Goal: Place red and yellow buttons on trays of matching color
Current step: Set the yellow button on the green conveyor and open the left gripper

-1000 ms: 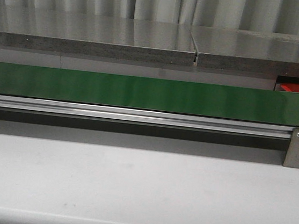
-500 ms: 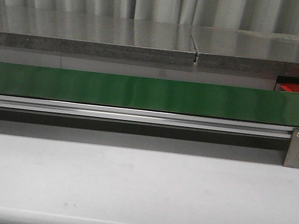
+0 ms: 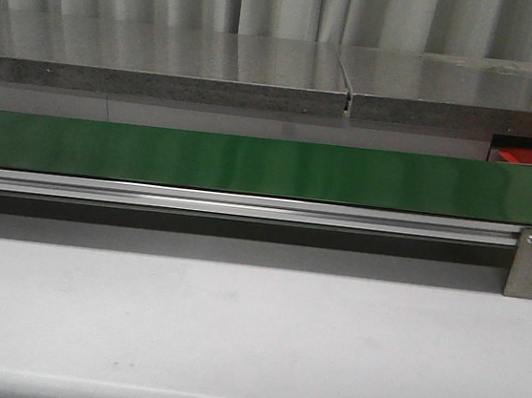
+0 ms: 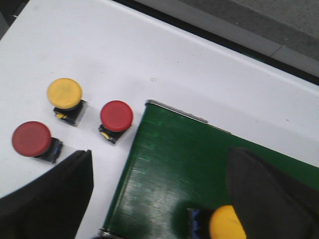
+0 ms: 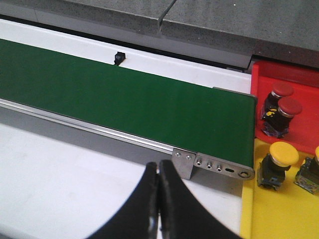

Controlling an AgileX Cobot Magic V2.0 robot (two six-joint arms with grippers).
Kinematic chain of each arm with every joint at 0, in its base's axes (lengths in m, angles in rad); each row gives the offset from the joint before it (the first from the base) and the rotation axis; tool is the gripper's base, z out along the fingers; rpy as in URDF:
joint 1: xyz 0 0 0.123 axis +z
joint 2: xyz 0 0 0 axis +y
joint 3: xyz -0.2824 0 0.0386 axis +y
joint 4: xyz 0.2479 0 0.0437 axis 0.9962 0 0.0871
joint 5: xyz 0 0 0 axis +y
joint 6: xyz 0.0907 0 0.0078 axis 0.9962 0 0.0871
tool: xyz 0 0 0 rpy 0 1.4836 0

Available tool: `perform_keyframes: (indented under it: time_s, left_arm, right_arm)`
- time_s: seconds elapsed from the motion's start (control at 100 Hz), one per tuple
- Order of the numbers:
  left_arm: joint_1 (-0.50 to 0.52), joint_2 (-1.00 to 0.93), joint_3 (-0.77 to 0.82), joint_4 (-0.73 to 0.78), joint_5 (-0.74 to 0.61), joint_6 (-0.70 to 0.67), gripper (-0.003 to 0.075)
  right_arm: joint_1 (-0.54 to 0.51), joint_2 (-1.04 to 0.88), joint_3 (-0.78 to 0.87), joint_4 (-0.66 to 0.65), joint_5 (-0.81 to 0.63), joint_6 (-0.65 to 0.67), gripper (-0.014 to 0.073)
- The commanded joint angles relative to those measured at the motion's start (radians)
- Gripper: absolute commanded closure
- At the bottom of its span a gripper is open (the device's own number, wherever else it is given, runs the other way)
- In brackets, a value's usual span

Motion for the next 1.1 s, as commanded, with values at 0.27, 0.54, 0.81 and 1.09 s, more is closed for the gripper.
perform_keyframes:
  time_s: [0.27,0.54,0.81,1.09]
  left_arm:
    - [0.137,0.078,-0.054,-0.005,-0.037,-0.001,0.0174]
    - [0.175,0.179,-0.054,0.011,-0.097,-0.001,0.0174]
    - [0.175,0.257,-0.056,0.002,-0.183,-0.001,0.0174]
    - [0.16,0.325,-0.056,0.002,-0.254,-0.001,0.0174]
  right_arm:
    - [0.001,0.0,-0.028,0.021,-0.061,-0.006,0.066]
    - [0.001,0.0,-0.028,0.021,-0.061,-0.006,0.066]
    - [0.001,0.0,-0.028,0.021,-0.061,-0.006,0.066]
    - [0.001,0.0,-0.028,0.021,-0.061,-0.006,0.066]
